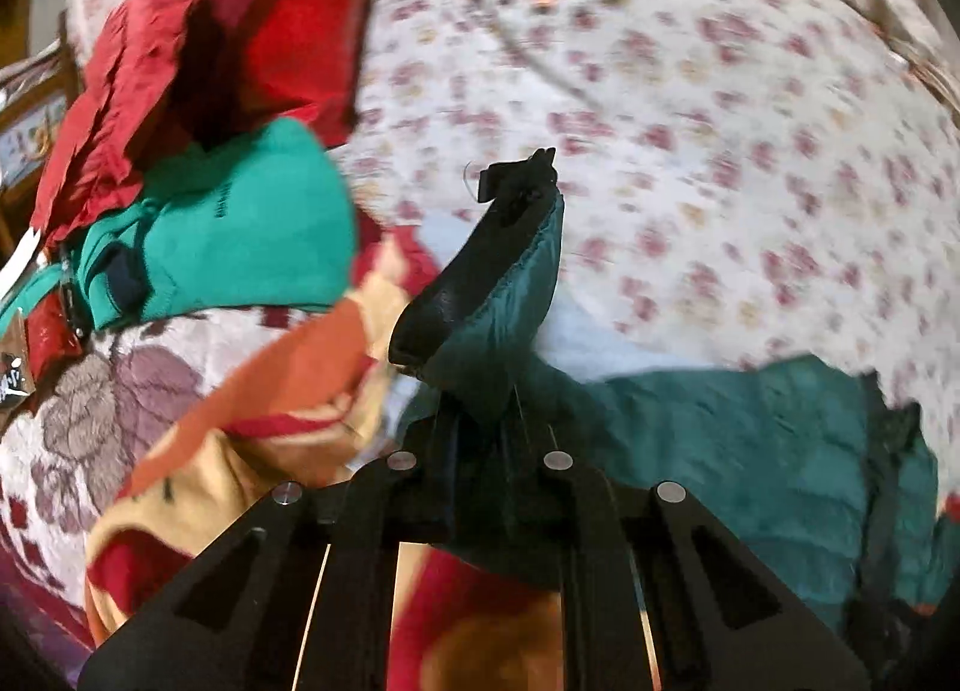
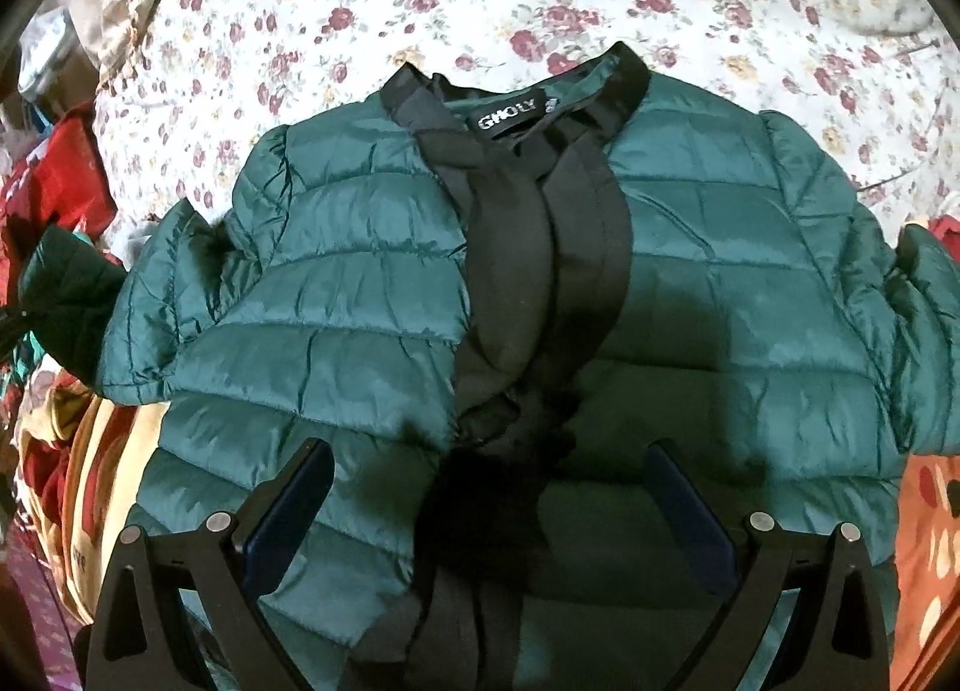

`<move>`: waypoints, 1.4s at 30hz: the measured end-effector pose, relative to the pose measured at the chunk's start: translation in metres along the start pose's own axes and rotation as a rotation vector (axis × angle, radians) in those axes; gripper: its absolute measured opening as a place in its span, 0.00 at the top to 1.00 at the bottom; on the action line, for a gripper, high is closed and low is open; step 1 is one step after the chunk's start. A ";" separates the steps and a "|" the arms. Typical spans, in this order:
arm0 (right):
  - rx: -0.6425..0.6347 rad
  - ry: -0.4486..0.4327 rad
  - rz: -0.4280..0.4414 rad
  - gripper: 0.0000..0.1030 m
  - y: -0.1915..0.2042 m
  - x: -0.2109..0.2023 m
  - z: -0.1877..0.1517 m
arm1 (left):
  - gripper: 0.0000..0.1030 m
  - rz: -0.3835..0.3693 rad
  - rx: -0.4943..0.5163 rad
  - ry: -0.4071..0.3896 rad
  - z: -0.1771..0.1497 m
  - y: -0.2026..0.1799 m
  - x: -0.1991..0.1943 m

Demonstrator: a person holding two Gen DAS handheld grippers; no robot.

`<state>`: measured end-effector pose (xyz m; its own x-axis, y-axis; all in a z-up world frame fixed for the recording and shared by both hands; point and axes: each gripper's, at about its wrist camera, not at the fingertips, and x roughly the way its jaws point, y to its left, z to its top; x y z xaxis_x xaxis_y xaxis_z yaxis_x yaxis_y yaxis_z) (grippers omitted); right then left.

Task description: Fold large clothes

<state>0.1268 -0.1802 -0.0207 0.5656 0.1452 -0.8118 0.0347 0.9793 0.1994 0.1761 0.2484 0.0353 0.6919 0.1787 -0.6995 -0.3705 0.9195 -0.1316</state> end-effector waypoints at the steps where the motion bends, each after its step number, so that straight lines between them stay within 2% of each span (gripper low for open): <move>1: 0.001 0.002 -0.003 0.00 -0.002 -0.001 -0.001 | 0.91 -0.011 0.010 0.000 0.000 -0.009 0.002; 9: 0.025 -0.001 -0.047 0.00 -0.030 -0.014 -0.012 | 0.91 -0.054 0.112 0.006 -0.026 -0.075 -0.017; 15: 0.090 0.003 -0.065 0.00 -0.057 -0.020 -0.016 | 0.91 -0.123 0.161 0.019 -0.044 -0.120 -0.034; 27: 0.128 -0.009 -0.096 0.00 -0.088 -0.031 -0.023 | 0.91 -0.274 0.297 0.026 -0.070 -0.227 -0.068; 35: 0.184 -0.011 -0.112 0.00 -0.115 -0.036 -0.026 | 0.91 -0.347 0.368 0.063 -0.093 -0.286 -0.069; 42: 0.196 -0.021 -0.119 0.00 -0.128 -0.040 -0.027 | 0.91 -0.376 0.420 0.111 -0.116 -0.323 -0.059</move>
<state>0.0773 -0.3076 -0.0289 0.5645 0.0253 -0.8251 0.2608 0.9429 0.2074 0.1833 -0.0993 0.0375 0.6509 -0.2049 -0.7310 0.1821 0.9769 -0.1116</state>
